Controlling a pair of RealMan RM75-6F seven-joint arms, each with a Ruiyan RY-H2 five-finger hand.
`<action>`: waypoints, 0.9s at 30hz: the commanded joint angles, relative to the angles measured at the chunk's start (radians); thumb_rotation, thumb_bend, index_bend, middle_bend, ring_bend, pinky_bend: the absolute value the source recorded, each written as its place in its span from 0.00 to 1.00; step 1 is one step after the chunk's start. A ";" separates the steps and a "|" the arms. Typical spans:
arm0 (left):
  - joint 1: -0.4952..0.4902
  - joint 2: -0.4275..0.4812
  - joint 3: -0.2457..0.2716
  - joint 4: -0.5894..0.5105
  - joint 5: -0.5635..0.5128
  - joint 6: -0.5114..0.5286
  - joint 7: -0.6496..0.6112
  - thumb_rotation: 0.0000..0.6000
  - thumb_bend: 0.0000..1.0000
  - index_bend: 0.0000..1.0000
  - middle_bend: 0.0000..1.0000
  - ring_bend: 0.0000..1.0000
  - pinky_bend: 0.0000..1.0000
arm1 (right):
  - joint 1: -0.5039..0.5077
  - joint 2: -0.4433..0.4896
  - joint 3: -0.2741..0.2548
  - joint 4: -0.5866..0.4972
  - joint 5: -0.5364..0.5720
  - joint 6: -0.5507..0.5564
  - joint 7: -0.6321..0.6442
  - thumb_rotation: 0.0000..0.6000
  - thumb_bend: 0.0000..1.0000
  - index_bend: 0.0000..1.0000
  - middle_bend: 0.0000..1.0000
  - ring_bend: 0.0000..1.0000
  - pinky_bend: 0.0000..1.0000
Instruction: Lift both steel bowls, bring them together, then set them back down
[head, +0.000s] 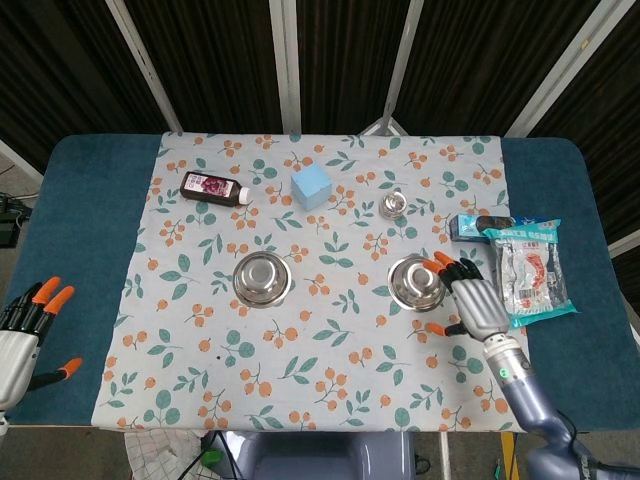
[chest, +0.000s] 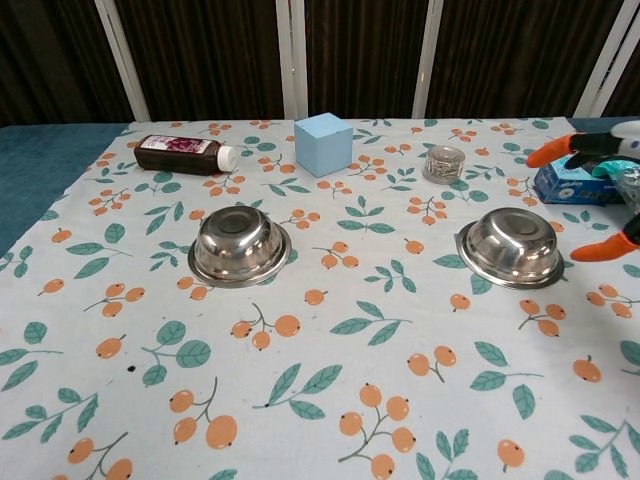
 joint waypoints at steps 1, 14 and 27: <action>0.002 0.000 -0.001 -0.001 -0.001 0.005 0.002 1.00 0.00 0.12 0.00 0.00 0.12 | 0.083 -0.073 0.036 0.038 0.125 -0.073 -0.078 1.00 0.09 0.17 0.07 0.12 0.07; 0.005 -0.001 -0.010 0.001 -0.020 0.010 0.007 1.00 0.00 0.12 0.00 0.00 0.12 | 0.224 -0.184 0.050 0.212 0.335 -0.191 -0.138 1.00 0.09 0.17 0.07 0.12 0.07; 0.003 -0.008 -0.009 -0.001 -0.027 -0.003 0.028 1.00 0.00 0.12 0.00 0.00 0.12 | 0.254 -0.164 0.022 0.260 0.406 -0.213 -0.145 1.00 0.09 0.17 0.07 0.12 0.07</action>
